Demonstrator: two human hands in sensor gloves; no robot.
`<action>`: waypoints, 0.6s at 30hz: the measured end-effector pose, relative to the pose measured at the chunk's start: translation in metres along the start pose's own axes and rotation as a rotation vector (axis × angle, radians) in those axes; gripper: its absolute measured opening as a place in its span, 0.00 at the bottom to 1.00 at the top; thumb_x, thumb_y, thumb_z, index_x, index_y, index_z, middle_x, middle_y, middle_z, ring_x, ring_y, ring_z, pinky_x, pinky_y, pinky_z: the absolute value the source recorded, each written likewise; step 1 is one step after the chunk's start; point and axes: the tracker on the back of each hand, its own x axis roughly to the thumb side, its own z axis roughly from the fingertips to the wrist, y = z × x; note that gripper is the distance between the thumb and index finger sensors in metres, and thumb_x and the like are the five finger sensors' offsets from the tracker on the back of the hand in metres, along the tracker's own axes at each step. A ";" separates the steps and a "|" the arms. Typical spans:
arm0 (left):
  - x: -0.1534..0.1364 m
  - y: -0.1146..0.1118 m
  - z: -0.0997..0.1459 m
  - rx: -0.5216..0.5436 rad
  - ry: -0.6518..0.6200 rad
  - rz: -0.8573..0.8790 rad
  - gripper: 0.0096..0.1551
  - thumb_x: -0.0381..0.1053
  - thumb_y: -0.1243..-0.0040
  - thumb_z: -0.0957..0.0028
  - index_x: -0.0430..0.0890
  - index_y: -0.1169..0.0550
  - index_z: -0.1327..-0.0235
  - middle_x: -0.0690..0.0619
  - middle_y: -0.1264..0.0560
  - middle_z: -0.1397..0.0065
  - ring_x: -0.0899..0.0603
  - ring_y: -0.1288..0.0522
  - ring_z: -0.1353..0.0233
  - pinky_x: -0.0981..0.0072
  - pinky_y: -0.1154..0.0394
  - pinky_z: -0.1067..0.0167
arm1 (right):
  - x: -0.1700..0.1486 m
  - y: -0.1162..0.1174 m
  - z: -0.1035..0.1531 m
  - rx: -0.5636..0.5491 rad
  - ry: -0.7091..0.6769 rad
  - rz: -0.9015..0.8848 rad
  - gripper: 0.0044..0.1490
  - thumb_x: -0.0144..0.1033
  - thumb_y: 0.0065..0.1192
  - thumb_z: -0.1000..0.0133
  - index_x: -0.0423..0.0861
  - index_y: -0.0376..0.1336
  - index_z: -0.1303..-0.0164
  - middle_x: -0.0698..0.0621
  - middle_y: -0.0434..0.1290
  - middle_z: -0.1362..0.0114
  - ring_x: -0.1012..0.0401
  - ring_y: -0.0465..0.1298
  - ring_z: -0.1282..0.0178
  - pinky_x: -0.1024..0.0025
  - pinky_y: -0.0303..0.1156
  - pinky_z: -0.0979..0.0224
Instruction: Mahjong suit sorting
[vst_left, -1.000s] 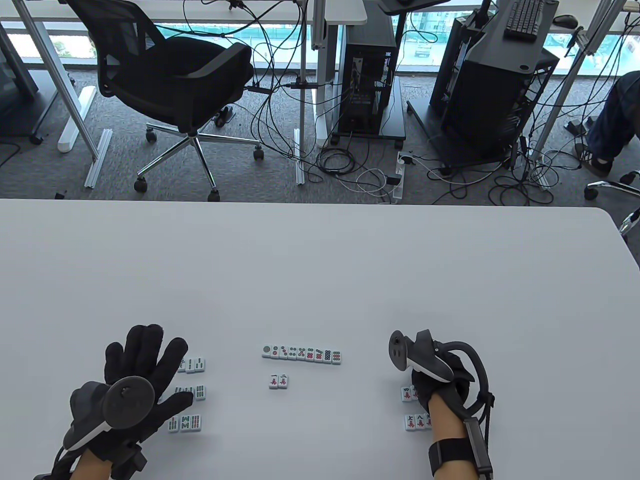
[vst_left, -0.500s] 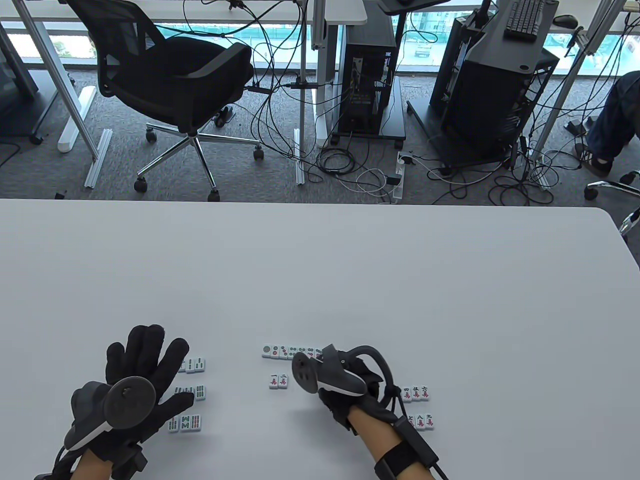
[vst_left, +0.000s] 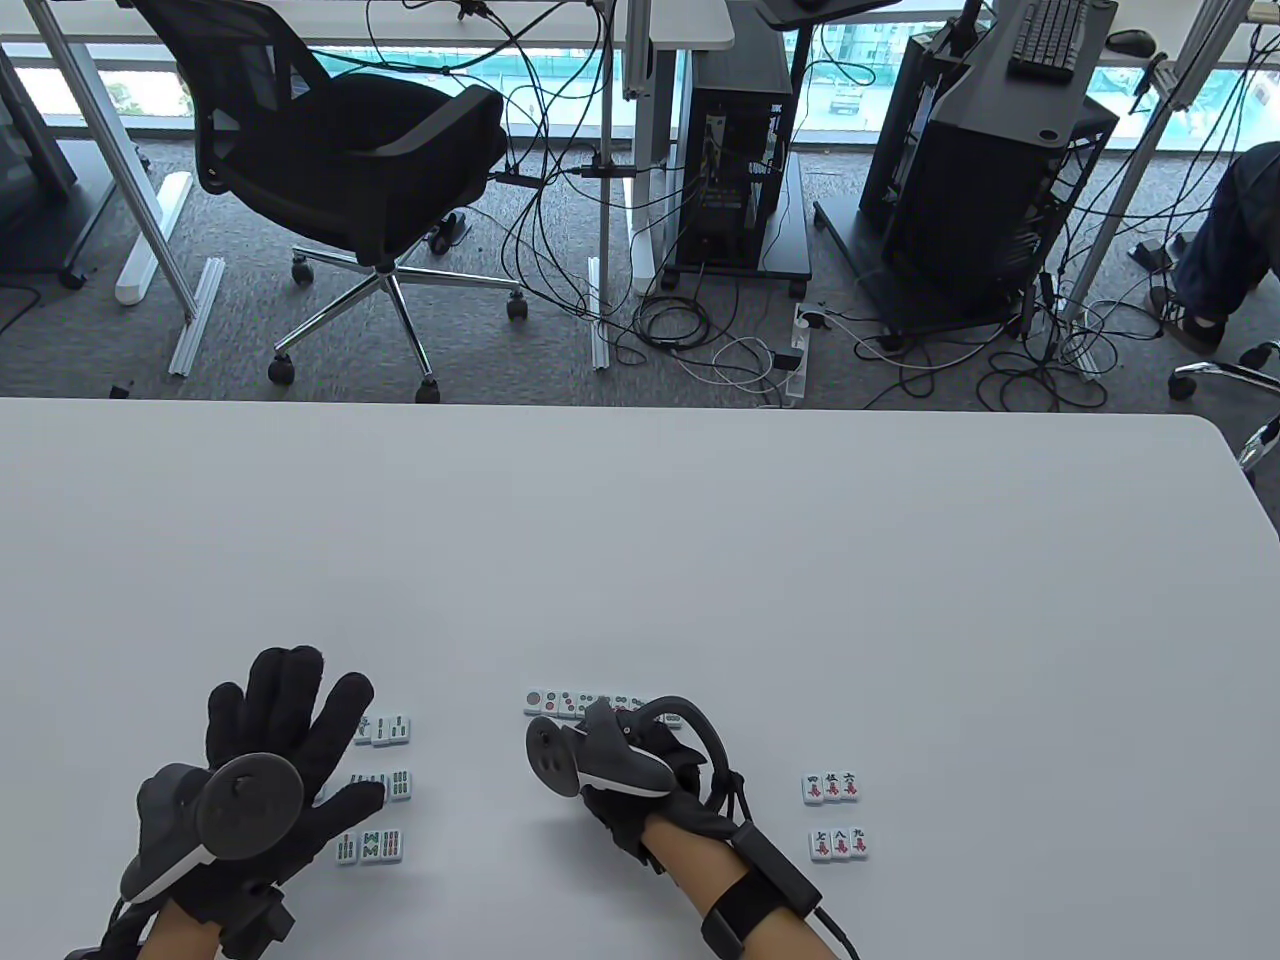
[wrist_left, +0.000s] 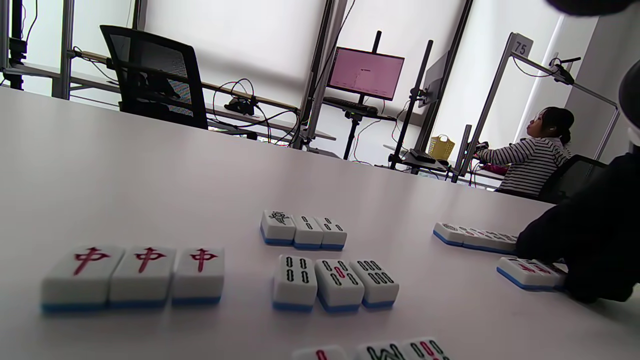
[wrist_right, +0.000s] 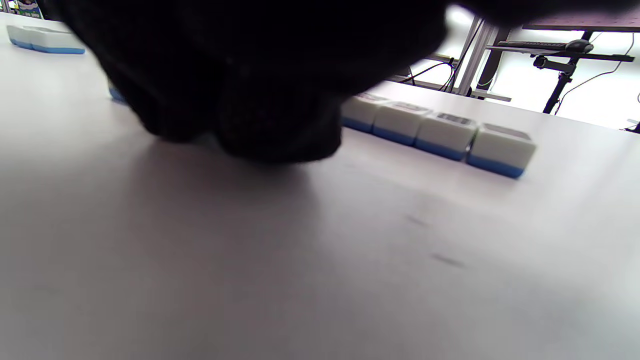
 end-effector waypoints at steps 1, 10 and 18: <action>0.000 0.000 0.000 0.000 0.000 -0.001 0.53 0.79 0.53 0.61 0.66 0.54 0.23 0.63 0.74 0.20 0.47 0.76 0.15 0.37 0.73 0.24 | 0.000 0.000 0.001 -0.013 -0.005 0.008 0.37 0.44 0.70 0.57 0.38 0.68 0.41 0.51 0.82 0.66 0.66 0.77 0.82 0.72 0.77 0.77; 0.000 0.001 0.001 0.002 0.008 -0.006 0.53 0.79 0.53 0.61 0.65 0.54 0.23 0.63 0.74 0.20 0.47 0.76 0.15 0.37 0.73 0.24 | -0.031 -0.020 0.015 -0.040 0.052 0.013 0.38 0.46 0.69 0.57 0.40 0.67 0.38 0.51 0.82 0.65 0.65 0.77 0.81 0.72 0.78 0.76; 0.000 0.001 0.001 0.001 0.008 -0.008 0.53 0.79 0.53 0.60 0.66 0.54 0.23 0.63 0.74 0.20 0.47 0.76 0.16 0.37 0.73 0.24 | -0.114 -0.026 0.051 0.062 0.272 0.068 0.38 0.45 0.69 0.56 0.41 0.66 0.37 0.51 0.82 0.64 0.65 0.77 0.80 0.72 0.77 0.75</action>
